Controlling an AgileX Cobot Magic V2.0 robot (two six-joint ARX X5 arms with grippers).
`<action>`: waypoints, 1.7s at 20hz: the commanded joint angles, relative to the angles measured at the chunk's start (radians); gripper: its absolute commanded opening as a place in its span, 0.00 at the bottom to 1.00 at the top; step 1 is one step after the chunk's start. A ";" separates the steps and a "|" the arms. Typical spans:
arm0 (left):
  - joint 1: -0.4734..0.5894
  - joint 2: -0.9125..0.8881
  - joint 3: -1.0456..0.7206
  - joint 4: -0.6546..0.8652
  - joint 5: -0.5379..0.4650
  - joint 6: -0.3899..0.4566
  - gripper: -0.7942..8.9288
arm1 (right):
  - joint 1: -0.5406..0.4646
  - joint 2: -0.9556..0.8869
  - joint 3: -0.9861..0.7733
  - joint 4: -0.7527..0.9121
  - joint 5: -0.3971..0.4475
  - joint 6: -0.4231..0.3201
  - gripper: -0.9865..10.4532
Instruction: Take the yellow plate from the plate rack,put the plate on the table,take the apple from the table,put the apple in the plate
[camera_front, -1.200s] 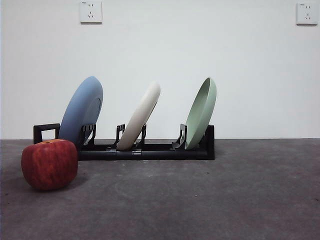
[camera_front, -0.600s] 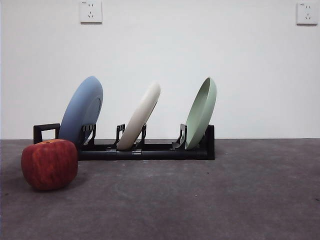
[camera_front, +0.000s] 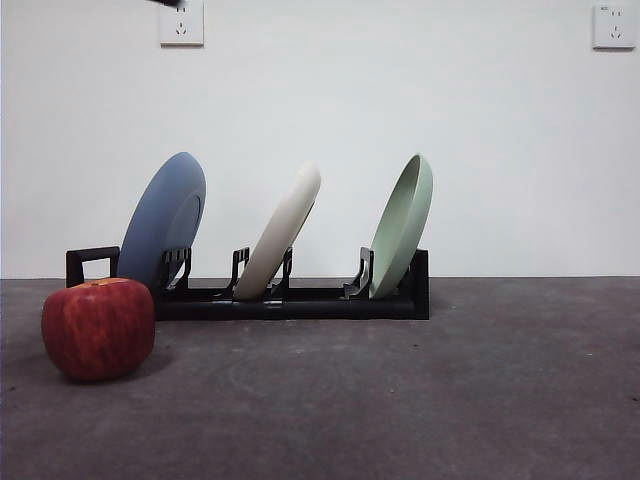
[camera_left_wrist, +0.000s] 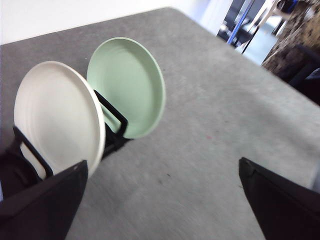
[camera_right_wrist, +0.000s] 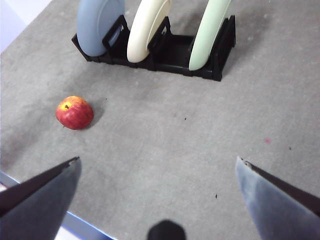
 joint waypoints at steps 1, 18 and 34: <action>-0.032 0.155 0.110 0.011 -0.064 0.043 0.60 | 0.001 0.006 0.003 0.001 -0.003 -0.003 0.56; -0.070 0.669 0.337 0.152 -0.198 0.045 0.59 | 0.001 0.064 0.003 -0.006 -0.003 -0.003 0.56; -0.074 0.685 0.337 0.130 -0.070 0.018 0.07 | 0.001 0.066 0.003 -0.012 -0.003 -0.005 0.55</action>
